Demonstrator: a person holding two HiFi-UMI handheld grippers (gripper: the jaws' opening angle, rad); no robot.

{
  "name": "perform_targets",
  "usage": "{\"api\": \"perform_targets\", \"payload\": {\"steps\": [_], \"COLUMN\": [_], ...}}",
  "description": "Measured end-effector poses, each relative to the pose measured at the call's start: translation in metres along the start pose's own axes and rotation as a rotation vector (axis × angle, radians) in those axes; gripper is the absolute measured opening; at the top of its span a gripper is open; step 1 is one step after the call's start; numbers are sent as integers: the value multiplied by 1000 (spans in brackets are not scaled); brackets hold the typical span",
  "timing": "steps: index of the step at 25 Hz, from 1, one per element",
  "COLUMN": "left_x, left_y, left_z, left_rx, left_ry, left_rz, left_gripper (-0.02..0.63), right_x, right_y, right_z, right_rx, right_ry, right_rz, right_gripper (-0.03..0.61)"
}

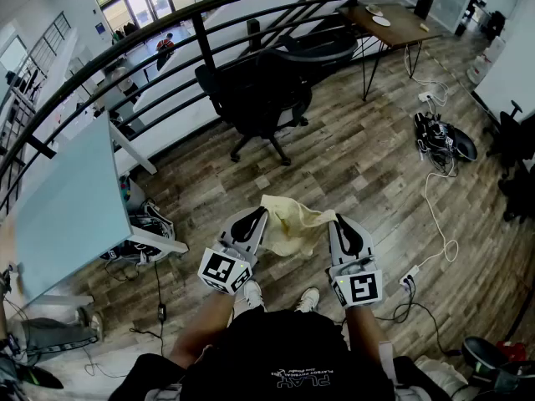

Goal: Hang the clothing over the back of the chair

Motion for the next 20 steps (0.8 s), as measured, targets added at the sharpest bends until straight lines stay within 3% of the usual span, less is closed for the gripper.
{"api": "perform_targets", "payload": {"steps": [20], "left_x": [7], "left_y": [-3], "left_z": [-51], "left_rx": [-11], "left_ry": [-4], "left_rz": [-25], "left_gripper": [28], "right_x": [-37], "right_y": [-10], "right_z": [-21], "right_rx": [15], "right_ry": [-34], "right_rz": [-39], "right_gripper": [38]}}
Point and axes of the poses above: the fingertips, and each gripper's own axes: x forward along the fingers, z to its left, y out of its underside, the point moved 1 cm from there along -x, backward along the fingers
